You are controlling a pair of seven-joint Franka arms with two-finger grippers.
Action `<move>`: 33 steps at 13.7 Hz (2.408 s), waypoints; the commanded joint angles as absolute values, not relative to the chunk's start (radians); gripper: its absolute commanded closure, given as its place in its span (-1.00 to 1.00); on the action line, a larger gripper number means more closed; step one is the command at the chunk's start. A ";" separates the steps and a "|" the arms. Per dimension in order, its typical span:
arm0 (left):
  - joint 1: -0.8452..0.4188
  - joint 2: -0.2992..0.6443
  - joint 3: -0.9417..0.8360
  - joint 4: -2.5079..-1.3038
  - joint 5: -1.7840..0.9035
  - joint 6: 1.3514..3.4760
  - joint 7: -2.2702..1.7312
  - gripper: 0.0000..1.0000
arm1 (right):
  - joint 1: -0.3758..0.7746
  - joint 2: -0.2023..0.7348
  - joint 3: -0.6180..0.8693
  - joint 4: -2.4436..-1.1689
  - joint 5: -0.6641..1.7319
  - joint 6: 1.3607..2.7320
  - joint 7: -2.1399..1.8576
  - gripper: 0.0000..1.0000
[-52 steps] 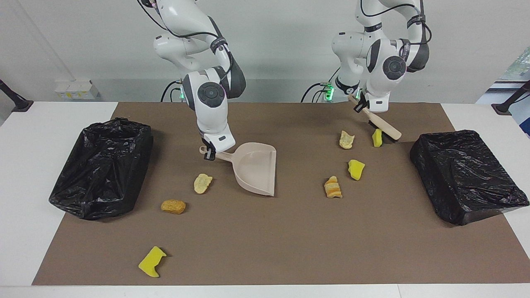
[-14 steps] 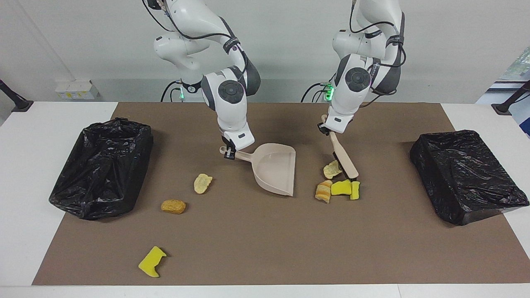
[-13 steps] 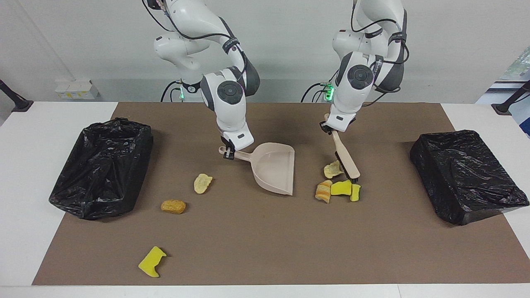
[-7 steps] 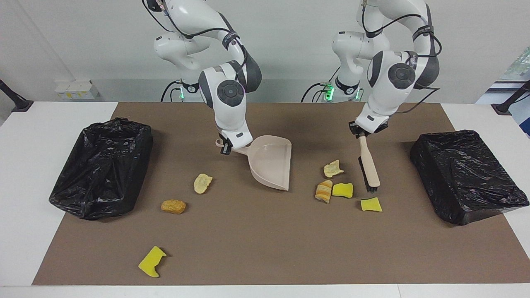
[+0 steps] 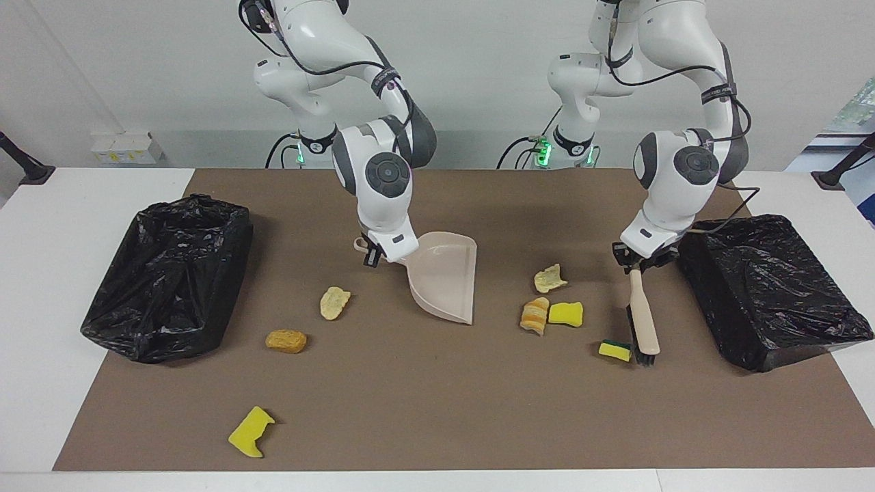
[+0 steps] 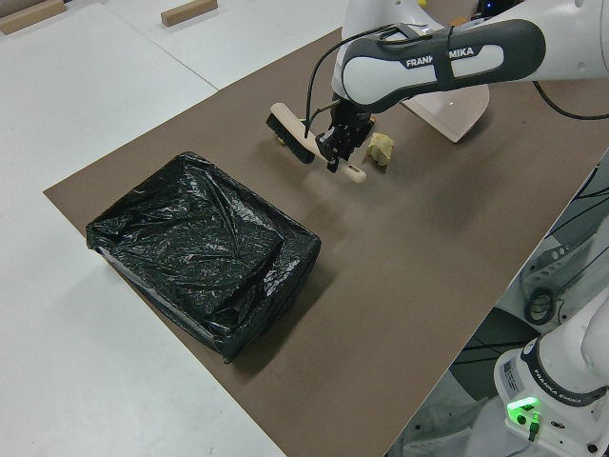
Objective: Sweep and dump trash in bin
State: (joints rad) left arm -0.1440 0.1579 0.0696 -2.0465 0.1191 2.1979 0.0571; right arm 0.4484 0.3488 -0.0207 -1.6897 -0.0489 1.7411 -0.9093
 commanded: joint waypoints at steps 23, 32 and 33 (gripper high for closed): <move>-0.454 0.252 0.046 -1.973 -0.046 1.927 0.070 1.00 | 0.471 0.342 -0.015 -1.727 -0.060 1.769 -0.903 1.00; -0.673 0.123 0.052 -1.941 -0.146 1.831 -0.100 1.00 | 0.393 0.318 -0.017 -1.792 -0.135 1.787 -1.109 1.00; -0.658 0.091 0.057 -1.939 -0.146 1.784 -0.103 1.00 | 0.385 0.308 -0.017 -1.799 -0.137 1.787 -1.149 1.00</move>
